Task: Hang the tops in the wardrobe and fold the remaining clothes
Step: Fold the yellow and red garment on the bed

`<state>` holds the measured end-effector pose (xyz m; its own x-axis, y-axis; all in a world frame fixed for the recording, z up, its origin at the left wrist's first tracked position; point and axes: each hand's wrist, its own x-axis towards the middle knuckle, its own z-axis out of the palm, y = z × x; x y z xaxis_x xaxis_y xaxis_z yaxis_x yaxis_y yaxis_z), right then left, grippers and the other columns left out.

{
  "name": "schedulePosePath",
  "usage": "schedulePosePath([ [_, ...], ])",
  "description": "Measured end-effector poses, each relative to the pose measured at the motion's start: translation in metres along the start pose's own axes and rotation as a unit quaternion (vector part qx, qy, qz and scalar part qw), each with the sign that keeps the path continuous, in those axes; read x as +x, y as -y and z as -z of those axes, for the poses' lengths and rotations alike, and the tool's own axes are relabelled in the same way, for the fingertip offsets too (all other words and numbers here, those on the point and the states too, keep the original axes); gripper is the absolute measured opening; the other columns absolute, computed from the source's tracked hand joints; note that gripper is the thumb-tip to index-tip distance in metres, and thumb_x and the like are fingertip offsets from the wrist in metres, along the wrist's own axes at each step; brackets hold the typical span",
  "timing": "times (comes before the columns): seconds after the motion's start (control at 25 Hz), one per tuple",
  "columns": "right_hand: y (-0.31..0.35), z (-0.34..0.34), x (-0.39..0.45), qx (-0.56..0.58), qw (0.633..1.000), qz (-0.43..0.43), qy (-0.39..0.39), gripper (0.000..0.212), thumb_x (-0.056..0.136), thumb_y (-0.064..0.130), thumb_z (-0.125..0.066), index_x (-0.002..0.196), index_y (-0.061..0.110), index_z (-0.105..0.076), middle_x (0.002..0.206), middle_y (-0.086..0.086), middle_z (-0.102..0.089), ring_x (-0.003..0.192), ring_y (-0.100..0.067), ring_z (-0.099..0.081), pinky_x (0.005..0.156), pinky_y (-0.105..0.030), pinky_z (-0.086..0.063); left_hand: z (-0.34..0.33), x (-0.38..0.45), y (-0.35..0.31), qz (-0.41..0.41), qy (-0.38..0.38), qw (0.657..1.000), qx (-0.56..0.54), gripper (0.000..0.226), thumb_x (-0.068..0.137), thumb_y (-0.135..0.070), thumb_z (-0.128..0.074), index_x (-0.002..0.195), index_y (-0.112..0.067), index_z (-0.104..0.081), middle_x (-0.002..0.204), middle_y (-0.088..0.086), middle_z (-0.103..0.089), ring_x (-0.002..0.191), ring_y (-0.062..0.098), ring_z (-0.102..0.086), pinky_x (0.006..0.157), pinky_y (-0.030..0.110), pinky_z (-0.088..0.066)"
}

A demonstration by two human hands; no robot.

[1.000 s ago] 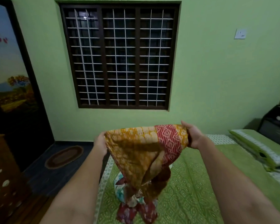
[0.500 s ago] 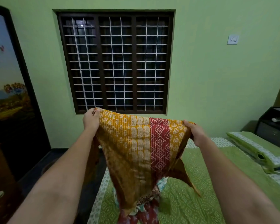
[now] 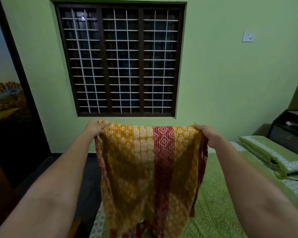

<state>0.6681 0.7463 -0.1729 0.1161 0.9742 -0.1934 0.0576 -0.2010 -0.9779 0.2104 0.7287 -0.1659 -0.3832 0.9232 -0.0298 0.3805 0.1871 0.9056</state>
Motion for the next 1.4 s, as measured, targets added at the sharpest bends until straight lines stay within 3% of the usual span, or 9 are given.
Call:
schedulePosePath([
  [0.2,-0.011,0.004,0.007,0.098,0.994,-0.039,-0.014,0.036,0.096,0.041,-0.049,0.09,0.008,-0.06,0.07,-0.008,-0.069,0.06,-0.02,-0.067,0.063,-0.034,-0.054,-0.003,-0.005,-0.002,0.052,0.0,0.992,-0.117,0.062,0.092,-0.042,-0.058,0.134,0.002,-0.047,0.131,0.018,-0.054,0.117,0.035,-0.053,0.092,0.039,-0.044],
  [0.32,-0.014,0.004,-0.008,0.148,0.988,-0.031,0.035,0.037,0.097,0.04,-0.046,0.1,0.008,-0.065,0.09,-0.01,-0.068,0.071,-0.022,-0.07,0.069,-0.037,-0.054,-0.003,-0.021,0.002,0.041,0.041,0.975,-0.214,0.052,0.094,-0.038,-0.055,0.132,-0.003,-0.051,0.125,0.02,-0.059,0.105,0.03,-0.061,0.086,0.039,-0.049],
  [0.44,-0.01,0.014,-0.03,0.272,0.956,0.011,0.107,0.056,0.093,0.053,-0.04,0.092,0.011,-0.078,0.103,-0.014,-0.071,0.091,-0.028,-0.07,0.077,-0.042,-0.056,0.007,-0.046,-0.002,0.027,0.167,0.911,-0.376,0.059,0.091,-0.059,-0.044,0.111,-0.006,-0.061,0.109,0.015,-0.068,0.096,0.026,-0.064,0.084,0.041,-0.048],
  [0.56,-0.02,0.017,-0.032,0.158,0.974,-0.089,0.136,0.069,0.087,0.065,-0.043,0.093,0.004,-0.075,0.098,-0.018,-0.072,0.089,-0.031,-0.07,0.079,-0.042,-0.054,0.001,-0.051,0.006,0.119,0.24,0.931,-0.25,0.074,0.086,-0.069,-0.04,0.106,-0.003,-0.065,0.1,0.017,-0.07,0.097,0.032,-0.062,0.096,0.048,-0.043],
  [0.68,-0.034,0.012,-0.026,0.092,0.985,-0.102,0.105,0.047,0.094,0.046,-0.048,0.101,0.003,-0.065,0.087,-0.015,-0.073,0.078,-0.027,-0.072,0.072,-0.038,-0.056,-0.019,-0.041,0.022,0.124,0.146,0.967,-0.166,0.05,0.093,-0.045,-0.052,0.12,-0.003,-0.059,0.11,0.014,-0.065,0.102,0.026,-0.059,0.099,0.039,-0.043],
  [0.8,-0.041,0.018,-0.02,0.074,0.994,-0.051,0.068,0.038,0.096,0.034,-0.052,0.112,0.001,-0.062,0.095,-0.012,-0.072,0.091,-0.024,-0.066,0.09,-0.037,-0.049,-0.024,-0.035,0.029,0.067,0.054,0.991,-0.098,0.056,0.096,-0.047,-0.046,0.132,-0.004,-0.05,0.13,0.013,-0.053,0.127,0.033,-0.044,0.104,0.04,-0.035],
  [1.04,-0.038,0.02,-0.01,0.01,0.999,0.025,0.027,0.046,0.094,0.04,-0.054,0.117,0.001,-0.061,0.112,-0.014,-0.066,0.098,-0.024,-0.063,0.086,-0.036,-0.049,-0.033,-0.035,0.015,-0.115,-0.126,0.982,0.082,0.05,0.099,-0.051,-0.032,0.082,-0.009,-0.054,0.079,0.008,-0.055,0.083,0.03,-0.056,0.069,0.036,-0.038],
  [1.24,-0.051,0.024,0.004,-0.316,0.948,0.035,-0.015,0.053,0.095,0.051,-0.046,0.114,0.005,-0.064,0.099,-0.014,-0.063,0.092,-0.03,-0.062,0.079,-0.04,-0.053,-0.052,-0.021,0.053,-0.039,0.066,0.99,0.118,0.049,0.096,-0.042,-0.051,0.125,-0.003,-0.057,0.126,0.012,-0.057,0.116,0.031,-0.053,0.101,0.04,-0.041],
  [1.4,-0.068,0.023,0.003,-0.429,0.9,0.028,-0.069,0.054,0.094,0.049,-0.049,0.098,-0.002,-0.066,0.099,-0.023,-0.064,0.099,-0.033,-0.061,0.072,-0.031,-0.038,-0.056,-0.013,0.073,0.034,0.039,0.997,0.05,0.062,0.094,-0.046,-0.052,0.13,0.005,-0.051,0.13,0.021,-0.055,0.12,0.036,-0.051,0.103,0.043,-0.041],
])
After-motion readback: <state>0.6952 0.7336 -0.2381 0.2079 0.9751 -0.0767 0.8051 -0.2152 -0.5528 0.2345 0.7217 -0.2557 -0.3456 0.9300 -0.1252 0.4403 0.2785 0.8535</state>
